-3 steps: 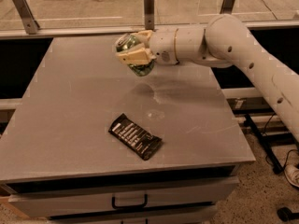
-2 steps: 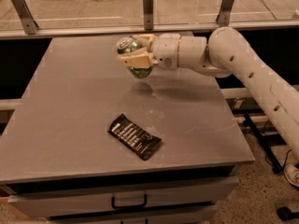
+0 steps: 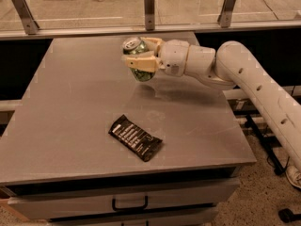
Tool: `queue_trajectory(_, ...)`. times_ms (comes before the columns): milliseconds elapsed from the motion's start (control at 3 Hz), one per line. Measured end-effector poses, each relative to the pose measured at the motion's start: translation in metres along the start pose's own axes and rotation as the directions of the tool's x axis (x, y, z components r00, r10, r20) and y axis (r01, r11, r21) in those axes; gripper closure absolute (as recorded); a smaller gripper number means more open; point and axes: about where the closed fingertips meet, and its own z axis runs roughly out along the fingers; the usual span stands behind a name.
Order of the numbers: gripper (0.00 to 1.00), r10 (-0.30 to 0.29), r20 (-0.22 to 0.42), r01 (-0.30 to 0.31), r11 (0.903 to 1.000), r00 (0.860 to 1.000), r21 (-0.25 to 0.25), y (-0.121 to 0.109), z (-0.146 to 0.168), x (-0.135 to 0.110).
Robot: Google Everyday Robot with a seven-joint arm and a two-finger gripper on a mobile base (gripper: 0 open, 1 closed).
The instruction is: Place green can upright
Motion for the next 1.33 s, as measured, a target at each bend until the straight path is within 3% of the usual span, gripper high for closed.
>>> queue_trajectory(1000,0.12,0.063,0.060,-0.069,0.9913,0.996,0.112,0.011,-0.032,0.020)
queue_trajectory(1333,0.00,0.067,0.041,-0.072,0.9869,0.997,0.144,0.016,-0.045,0.020)
